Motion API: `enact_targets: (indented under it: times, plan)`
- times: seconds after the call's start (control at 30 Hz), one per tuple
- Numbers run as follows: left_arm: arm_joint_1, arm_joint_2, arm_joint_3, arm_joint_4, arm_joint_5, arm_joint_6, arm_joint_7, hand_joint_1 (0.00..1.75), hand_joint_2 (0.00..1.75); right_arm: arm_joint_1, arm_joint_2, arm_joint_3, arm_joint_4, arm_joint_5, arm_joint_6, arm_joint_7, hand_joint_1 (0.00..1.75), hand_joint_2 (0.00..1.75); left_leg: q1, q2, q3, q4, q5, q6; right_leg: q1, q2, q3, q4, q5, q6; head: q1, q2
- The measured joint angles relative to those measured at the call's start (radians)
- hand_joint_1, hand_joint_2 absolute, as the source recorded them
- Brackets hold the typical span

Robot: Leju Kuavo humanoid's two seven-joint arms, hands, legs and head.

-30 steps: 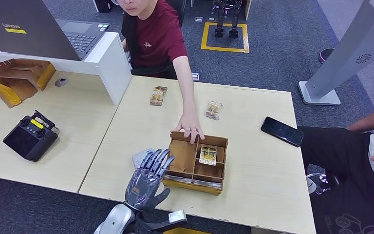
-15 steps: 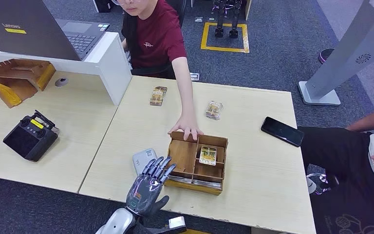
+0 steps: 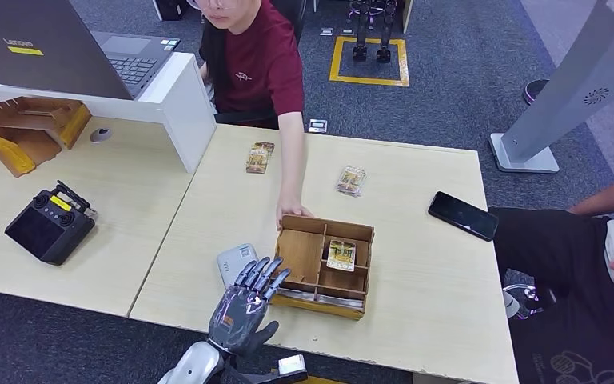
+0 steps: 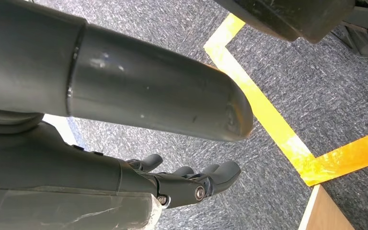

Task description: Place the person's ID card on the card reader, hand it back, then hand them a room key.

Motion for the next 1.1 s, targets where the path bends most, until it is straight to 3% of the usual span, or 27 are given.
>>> enact_targets:
  times: [0.03, 0.07, 0.13, 0.2, 0.3, 0.5, 0.63, 1.1]
  plan:
    - [0.0, 0.0, 0.0, 0.0, 0.0, 0.0, 0.0, 0.16, 1.75, 0.0, 0.0, 0.0, 0.0, 0.0, 0.0, 0.0, 0.0, 0.0, 0.0, 0.0, 0.0, 0.0, 0.0, 0.0, 0.0, 0.0, 0.0, 0.0, 0.0, 0.0, 0.0, 0.0]
    - [0.0, 0.0, 0.0, 0.0, 0.0, 0.0, 0.0, 0.43, 1.75, 0.0, 0.0, 0.0, 0.0, 0.0, 0.0, 0.0, 0.0, 0.0, 0.0, 0.0, 0.0, 0.0, 0.0, 0.0, 0.0, 0.0, 0.0, 0.0, 0.0, 0.0, 0.0, 0.0]
    - [0.0, 0.0, 0.0, 0.0, 0.0, 0.0, 0.0, 1.19, 1.75, 0.0, 0.0, 0.0, 0.0, 0.0, 0.0, 0.0, 0.0, 0.0, 0.0, 0.0, 0.0, 0.0, 0.0, 0.0, 0.0, 0.0, 0.0, 0.0, 0.0, 0.0, 0.0, 0.0]
    - [-0.001, 0.0, 0.0, 0.0, 0.0, 0.0, 0.0, 1.6, 1.75, 0.0, 0.0, 0.0, 0.0, 0.0, 0.0, 0.0, 0.0, 0.0, 0.0, 0.0, 0.0, 0.0, 0.0, 0.0, 0.0, 0.0, 0.0, 0.0, 0.0, 0.0, 0.0, 0.0]
    - [-0.001, 0.0, 0.0, 0.0, 0.006, 0.001, 0.0, 1.68, 1.75, 0.0, 0.0, 0.0, 0.0, 0.0, 0.0, 0.0, 0.0, 0.0, 0.0, 0.0, 0.0, 0.0, 0.0, 0.0, 0.0, 0.0, 0.0, 0.0, 0.0, 0.0, 0.0, 0.0]
    - [0.001, 0.0, 0.0, 0.0, 0.021, 0.002, 0.0, 1.63, 1.75, 0.0, 0.0, 0.0, 0.0, 0.0, 0.001, 0.0, 0.0, 0.0, 0.0, 0.0, 0.0, 0.0, 0.0, 0.0, 0.0, 0.0, 0.0, 0.0, 0.0, 0.0, 0.0, 0.0]
    - [0.002, 0.0, 0.0, 0.0, 0.031, 0.004, -0.001, 1.75, 1.75, 0.0, 0.0, 0.0, 0.0, 0.0, 0.001, 0.0, 0.0, 0.0, 0.0, 0.0, 0.0, 0.0, 0.0, 0.0, 0.0, 0.0, 0.0, 0.0, 0.0, 0.0, 0.0, 0.0]
    - [0.006, 0.0, 0.0, 0.0, 0.047, 0.007, -0.003, 1.75, 1.75, 0.0, 0.0, 0.0, 0.0, 0.0, 0.001, -0.001, 0.0, 0.0, 0.0, 0.0, 0.0, 0.0, 0.0, 0.0, 0.0, 0.0, 0.0, 0.0, 0.0, 0.0, 0.0, 0.0]
